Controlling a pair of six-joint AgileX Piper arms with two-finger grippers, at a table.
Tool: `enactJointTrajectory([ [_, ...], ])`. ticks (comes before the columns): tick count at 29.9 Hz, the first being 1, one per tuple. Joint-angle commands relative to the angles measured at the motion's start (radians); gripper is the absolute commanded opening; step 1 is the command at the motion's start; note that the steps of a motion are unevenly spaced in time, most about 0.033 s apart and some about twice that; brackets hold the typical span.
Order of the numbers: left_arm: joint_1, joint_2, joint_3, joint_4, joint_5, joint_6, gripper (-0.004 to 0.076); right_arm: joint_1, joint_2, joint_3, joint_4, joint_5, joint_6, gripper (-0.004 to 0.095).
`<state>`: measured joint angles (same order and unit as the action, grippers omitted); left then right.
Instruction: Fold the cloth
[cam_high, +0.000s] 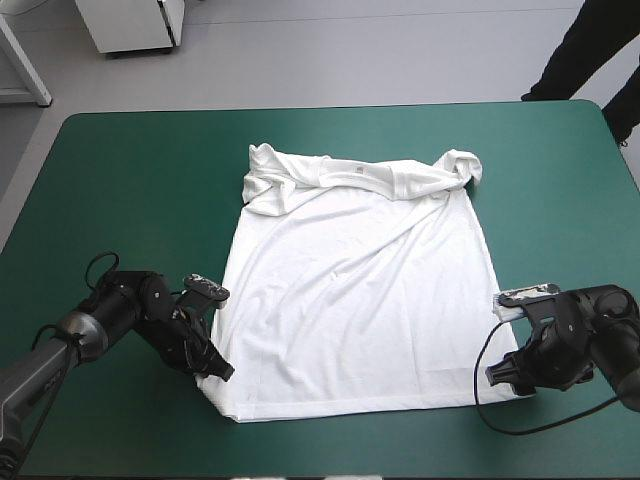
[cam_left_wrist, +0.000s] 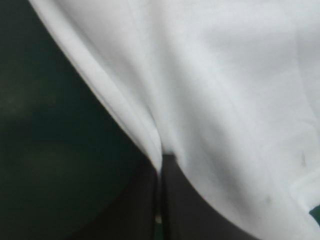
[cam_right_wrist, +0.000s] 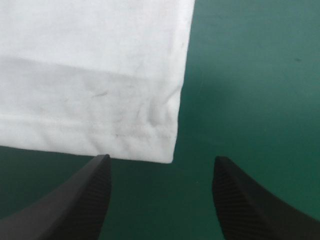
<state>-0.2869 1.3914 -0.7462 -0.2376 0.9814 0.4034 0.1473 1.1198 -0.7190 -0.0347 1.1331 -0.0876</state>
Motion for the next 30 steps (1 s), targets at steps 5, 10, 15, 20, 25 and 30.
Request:
enactJointTrajectory([
  [5,-0.014,-0.007,0.008,-0.056,0.026,-0.005,-0.0022,0.001,0.080,-0.020,-0.002,-0.059,-0.005,0.0563],
  [10,-0.014,-0.007,0.008,-0.054,0.022,0.000,-0.0022,0.001,0.131,-0.020,-0.002,-0.067,-0.005,0.0546],
  [15,-0.014,-0.007,0.008,-0.054,0.022,0.004,-0.0022,0.001,0.178,-0.020,0.007,-0.069,-0.005,0.0513],
  [20,-0.014,-0.007,0.008,-0.053,0.022,0.007,-0.0022,0.001,0.210,-0.008,0.061,-0.079,-0.005,0.0507],
  [25,-0.014,-0.007,0.008,-0.053,0.022,0.007,-0.0022,0.001,0.219,0.060,0.132,-0.130,-0.013,0.0371],
  [30,-0.014,-0.007,-0.009,-0.053,0.023,0.011,-0.0022,0.001,0.219,0.115,0.185,-0.192,-0.047,0.0177],
])
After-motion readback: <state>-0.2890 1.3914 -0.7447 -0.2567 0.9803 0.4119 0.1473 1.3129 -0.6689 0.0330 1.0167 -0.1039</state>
